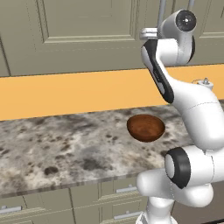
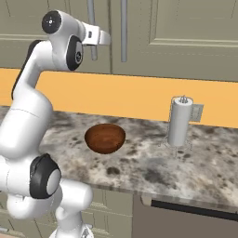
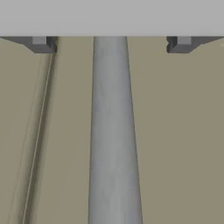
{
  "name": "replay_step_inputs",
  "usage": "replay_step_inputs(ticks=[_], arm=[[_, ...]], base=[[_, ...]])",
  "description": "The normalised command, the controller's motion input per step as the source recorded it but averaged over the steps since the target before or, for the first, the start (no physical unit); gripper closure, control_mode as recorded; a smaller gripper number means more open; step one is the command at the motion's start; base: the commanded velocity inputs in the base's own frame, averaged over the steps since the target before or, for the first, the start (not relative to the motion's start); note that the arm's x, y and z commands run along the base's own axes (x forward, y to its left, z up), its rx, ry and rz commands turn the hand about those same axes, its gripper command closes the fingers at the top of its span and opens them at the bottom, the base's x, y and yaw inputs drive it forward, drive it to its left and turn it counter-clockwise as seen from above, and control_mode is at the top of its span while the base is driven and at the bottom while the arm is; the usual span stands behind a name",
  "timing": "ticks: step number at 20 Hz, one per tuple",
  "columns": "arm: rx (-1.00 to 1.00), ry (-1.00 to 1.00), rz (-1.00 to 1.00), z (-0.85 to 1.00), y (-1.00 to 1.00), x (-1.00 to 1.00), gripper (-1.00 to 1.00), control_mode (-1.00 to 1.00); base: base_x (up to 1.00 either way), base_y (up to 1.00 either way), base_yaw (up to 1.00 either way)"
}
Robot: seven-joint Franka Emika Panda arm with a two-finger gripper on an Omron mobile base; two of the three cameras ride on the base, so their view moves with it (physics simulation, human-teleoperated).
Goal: Open the cabinet and setup a tea strainer by placing it in the bowl upright.
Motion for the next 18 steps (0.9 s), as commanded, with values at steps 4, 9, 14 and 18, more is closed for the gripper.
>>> replay_step_inputs(ticks=[4, 9, 14, 18], arm=[[0.00, 0.00, 0.00, 0.00, -0.02, 0.43, -1.00, -1.00], [0.00, 0.01, 0.00, 0.00, -0.10, 0.50, -1.00, -1.00], [0.00, 0.00, 0.00, 0.00, 0.00, 0.18, -1.00, -1.00], [0.00, 0.00, 0.00, 0.00, 0.00, 0.00, -1.00, -1.00]], base=[[0.00, 0.00, 0.00], [0.00, 0.00, 0.00], [0.00, 0.00, 0.00], [0.00, 0.00, 0.00]])
